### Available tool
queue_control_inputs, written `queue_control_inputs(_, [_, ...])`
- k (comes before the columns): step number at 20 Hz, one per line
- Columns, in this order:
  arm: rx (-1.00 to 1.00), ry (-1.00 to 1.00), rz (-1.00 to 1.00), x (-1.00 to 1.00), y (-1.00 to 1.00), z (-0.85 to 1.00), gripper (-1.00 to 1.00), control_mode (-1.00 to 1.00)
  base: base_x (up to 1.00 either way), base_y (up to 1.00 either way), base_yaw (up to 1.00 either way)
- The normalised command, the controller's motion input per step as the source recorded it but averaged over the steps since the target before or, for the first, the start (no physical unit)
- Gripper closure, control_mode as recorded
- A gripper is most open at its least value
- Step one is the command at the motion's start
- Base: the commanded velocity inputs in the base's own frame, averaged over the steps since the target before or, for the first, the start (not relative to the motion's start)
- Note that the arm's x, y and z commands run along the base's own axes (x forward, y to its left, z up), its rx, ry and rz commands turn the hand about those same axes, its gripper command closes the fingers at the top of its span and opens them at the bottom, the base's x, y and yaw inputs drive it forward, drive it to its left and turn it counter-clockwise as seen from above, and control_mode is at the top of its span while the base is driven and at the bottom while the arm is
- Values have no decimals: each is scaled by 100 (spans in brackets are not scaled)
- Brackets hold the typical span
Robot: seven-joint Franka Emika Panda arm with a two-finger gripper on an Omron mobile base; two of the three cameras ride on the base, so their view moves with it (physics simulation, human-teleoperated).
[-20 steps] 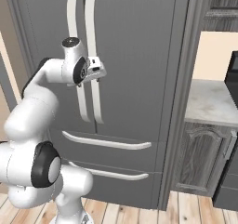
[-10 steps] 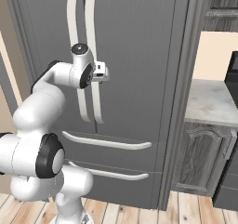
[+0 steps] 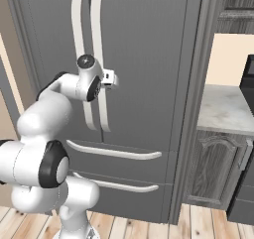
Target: Retrieve the chicken drumstick from the fridge and place it on the saucepan with marinade on the stove.
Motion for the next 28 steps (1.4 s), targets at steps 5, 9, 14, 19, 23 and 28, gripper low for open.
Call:
queue_control_inputs(5, [0,-20,-7,17,0,-12,-100,-100,0,0,0])
queue_control_inputs(9, [1,-2,-6,40,0,-4,-100,-100,0,0,0])
queue_control_inputs(14, [0,0,-3,47,0,0,-100,-100,0,0,0])
queue_control_inputs(19, [5,0,0,37,0,0,-100,-100,0,0,0])
queue_control_inputs(23, [6,0,0,47,0,0,100,-100,0,0,0])
queue_control_inputs(28, [0,0,0,18,0,0,100,-100,0,0,0])
